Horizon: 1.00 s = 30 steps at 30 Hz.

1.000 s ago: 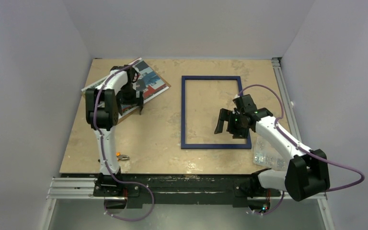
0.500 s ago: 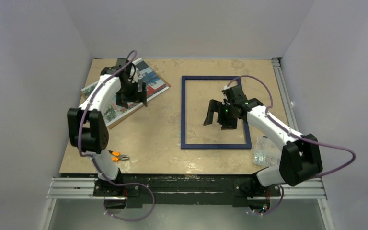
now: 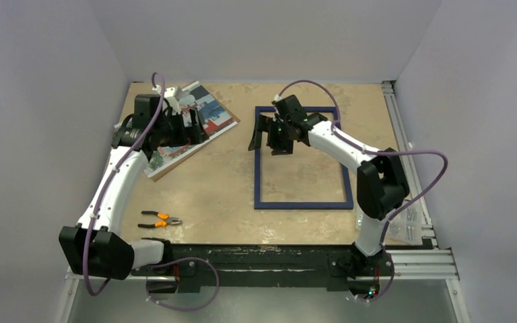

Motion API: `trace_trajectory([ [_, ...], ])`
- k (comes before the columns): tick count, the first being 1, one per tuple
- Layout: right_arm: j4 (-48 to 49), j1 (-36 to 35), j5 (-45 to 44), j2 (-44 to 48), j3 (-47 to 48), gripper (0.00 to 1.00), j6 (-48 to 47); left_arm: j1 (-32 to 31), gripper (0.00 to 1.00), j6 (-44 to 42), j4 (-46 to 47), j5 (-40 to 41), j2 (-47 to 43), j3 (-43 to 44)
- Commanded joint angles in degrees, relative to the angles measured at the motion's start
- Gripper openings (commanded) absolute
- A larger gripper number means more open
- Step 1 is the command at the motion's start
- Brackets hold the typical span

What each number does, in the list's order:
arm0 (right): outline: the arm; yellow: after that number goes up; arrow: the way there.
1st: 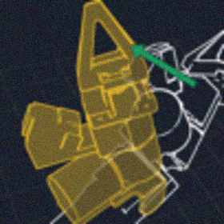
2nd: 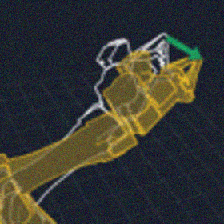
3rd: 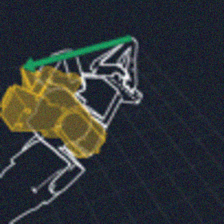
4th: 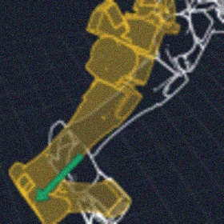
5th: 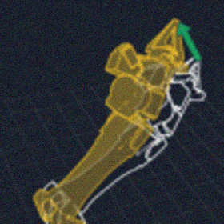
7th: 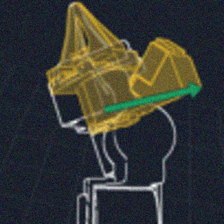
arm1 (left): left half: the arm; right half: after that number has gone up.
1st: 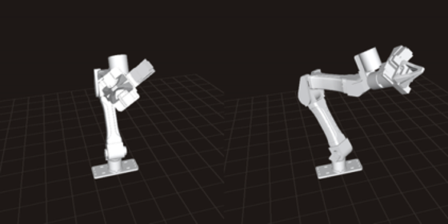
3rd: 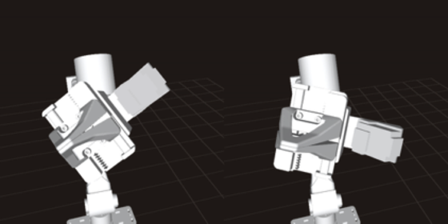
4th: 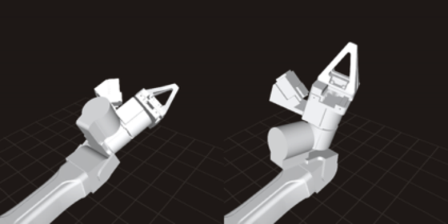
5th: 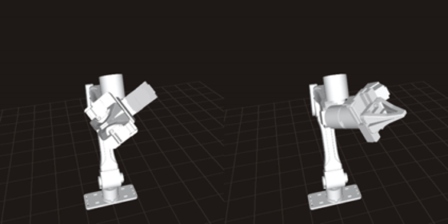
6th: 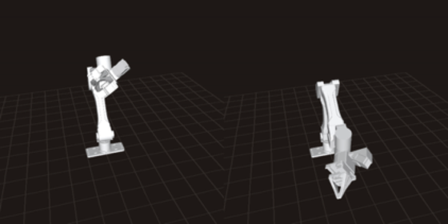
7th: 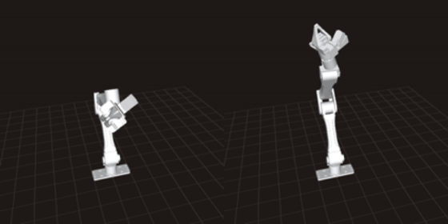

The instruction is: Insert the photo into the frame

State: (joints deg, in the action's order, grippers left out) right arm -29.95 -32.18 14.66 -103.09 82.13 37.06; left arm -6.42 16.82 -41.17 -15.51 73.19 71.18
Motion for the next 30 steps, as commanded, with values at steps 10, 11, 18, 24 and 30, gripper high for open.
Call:
trace_trajectory([
  [10, 2.8, -1.3, -0.8, -23.3, 30.3, 0.93, 1.8, 2.6, 1.0, 8.3, 5.9, 5.1, 11.4, 7.9],
  [11, 2.1, -1.3, -0.9, -25.7, 33.1, 0.93, 1.7, 2.8, 1.0, 8.5, 5.3, 5.6, 13.2, 8.9],
  [18, -1.9, -1.3, 0.1, -40.5, 52.8, 0.91, 1.4, 4.2, 0.92, 9.9, -2.1, 10.4, 26.8, 18.2],
  [24, 1.9, -0.8, -2.4, -44.1, 54.4, 0.9, 4.7, 5.0, 0.66, 9.9, -4.8, 9.6, 37.5, 24.4],
  [30, 3.6, -0.7, -3.1, -47.3, 55.0, 0.89, 8.7, 6.4, 0.63, 9.9, -7.9, 9.2, 45.2, 29.3],
])
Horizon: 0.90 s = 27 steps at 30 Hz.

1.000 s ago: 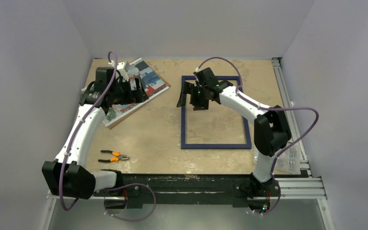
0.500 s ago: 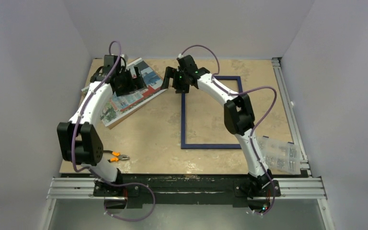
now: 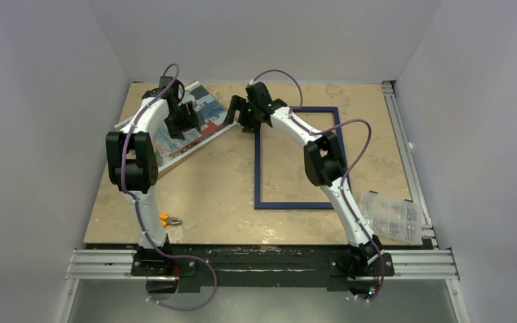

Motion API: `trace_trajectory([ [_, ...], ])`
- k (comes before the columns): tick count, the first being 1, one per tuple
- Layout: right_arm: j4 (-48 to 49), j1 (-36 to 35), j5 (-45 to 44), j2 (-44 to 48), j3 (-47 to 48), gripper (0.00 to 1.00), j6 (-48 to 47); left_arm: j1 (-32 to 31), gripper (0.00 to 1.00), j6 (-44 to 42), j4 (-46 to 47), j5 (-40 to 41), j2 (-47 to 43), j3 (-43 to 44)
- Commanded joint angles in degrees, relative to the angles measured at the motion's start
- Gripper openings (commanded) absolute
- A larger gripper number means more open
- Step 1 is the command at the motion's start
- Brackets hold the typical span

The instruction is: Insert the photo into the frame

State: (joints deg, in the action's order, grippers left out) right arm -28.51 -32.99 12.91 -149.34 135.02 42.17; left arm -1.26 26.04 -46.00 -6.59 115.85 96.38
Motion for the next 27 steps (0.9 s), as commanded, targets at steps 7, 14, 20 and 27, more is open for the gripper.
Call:
trace_trajectory([
  [7, 5.7, 0.2, -1.0, -2.3, -0.3, 0.88, 8.4, 4.0, 0.63, -0.7, -8.9, 1.4, 8.6, 11.6],
  [14, 9.4, 0.4, -0.4, -2.6, -2.4, 0.88, 13.1, 4.3, 0.62, -3.1, -15.1, -0.1, 15.1, 18.3],
  [20, 12.1, 1.0, 0.1, -2.2, -5.2, 0.88, 16.7, 4.3, 0.6, -5.0, -19.1, -0.3, 18.2, 21.6],
  [27, 16.8, 1.3, 3.2, -2.1, -7.4, 0.88, 19.0, 4.4, 0.59, -6.8, -21.9, -0.5, 20.1, 24.5],
])
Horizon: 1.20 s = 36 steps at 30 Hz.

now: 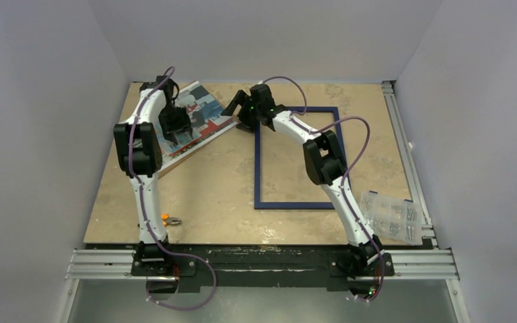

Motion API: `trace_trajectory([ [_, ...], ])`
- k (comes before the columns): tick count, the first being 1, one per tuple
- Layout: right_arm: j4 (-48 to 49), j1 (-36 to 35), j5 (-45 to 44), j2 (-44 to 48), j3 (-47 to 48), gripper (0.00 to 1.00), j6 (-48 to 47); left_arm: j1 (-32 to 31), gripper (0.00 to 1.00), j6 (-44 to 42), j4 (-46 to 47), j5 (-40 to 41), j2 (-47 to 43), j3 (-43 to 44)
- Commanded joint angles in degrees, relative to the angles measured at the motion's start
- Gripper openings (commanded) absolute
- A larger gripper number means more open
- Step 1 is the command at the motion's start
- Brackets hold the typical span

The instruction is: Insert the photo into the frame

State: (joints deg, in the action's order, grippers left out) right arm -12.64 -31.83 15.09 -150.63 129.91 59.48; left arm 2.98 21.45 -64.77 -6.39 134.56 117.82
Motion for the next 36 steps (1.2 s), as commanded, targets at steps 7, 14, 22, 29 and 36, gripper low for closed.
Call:
trace_trajectory([
  [7, 7.6, 0.1, 3.2, 1.1, -5.3, 0.88, 2.3, 0.1, 0.58, -3.2, -4.1, -0.1, 3.0, 2.9],
  [14, 14.9, 0.2, 5.6, 2.0, -6.8, 0.88, 3.2, 0.1, 0.58, -3.5, -4.0, -0.1, 3.6, 2.7],
  [22, 23.8, 0.1, 7.5, 4.4, -11.5, 0.87, 4.1, 0.1, 0.57, -3.8, -4.2, -0.1, 4.0, 2.4],
  [29, 31.1, 0.1, 8.9, 7.5, -17.1, 0.87, 5.1, -0.2, 0.54, -4.8, -5.0, 0.1, 3.9, 2.0],
  [36, 37.0, 0.0, 11.1, 11.2, -24.2, 0.87, 6.2, -0.9, 0.52, -6.0, -5.5, 1.5, 2.0, -1.9],
])
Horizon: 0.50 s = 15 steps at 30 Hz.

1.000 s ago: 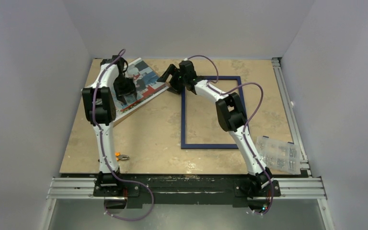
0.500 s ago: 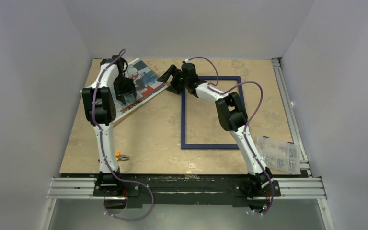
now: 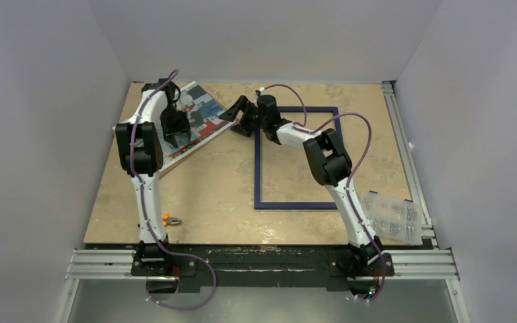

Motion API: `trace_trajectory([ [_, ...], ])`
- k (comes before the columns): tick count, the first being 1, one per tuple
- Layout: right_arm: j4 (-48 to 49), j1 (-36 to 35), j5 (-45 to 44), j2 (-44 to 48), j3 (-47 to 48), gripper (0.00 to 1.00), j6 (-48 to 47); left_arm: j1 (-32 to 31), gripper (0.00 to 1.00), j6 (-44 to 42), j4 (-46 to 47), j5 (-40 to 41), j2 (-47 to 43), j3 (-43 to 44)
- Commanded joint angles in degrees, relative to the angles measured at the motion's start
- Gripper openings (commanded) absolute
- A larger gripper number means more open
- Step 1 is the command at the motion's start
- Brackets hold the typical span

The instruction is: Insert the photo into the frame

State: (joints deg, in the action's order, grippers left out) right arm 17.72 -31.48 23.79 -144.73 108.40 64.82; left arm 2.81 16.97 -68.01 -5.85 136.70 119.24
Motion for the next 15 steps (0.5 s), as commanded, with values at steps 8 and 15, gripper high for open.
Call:
trace_trajectory([
  [8, 2.5, -0.5, 1.0, 10.8, -8.5, 0.86, -2.3, -1.7, 0.51, -2.0, -2.2, 2.8, -2.7, -8.7],
  [15, -20.8, -0.4, -10.0, 10.2, 3.4, 0.86, -14.0, -1.8, 0.48, -2.2, -1.4, 3.1, -5.0, -12.9],
])
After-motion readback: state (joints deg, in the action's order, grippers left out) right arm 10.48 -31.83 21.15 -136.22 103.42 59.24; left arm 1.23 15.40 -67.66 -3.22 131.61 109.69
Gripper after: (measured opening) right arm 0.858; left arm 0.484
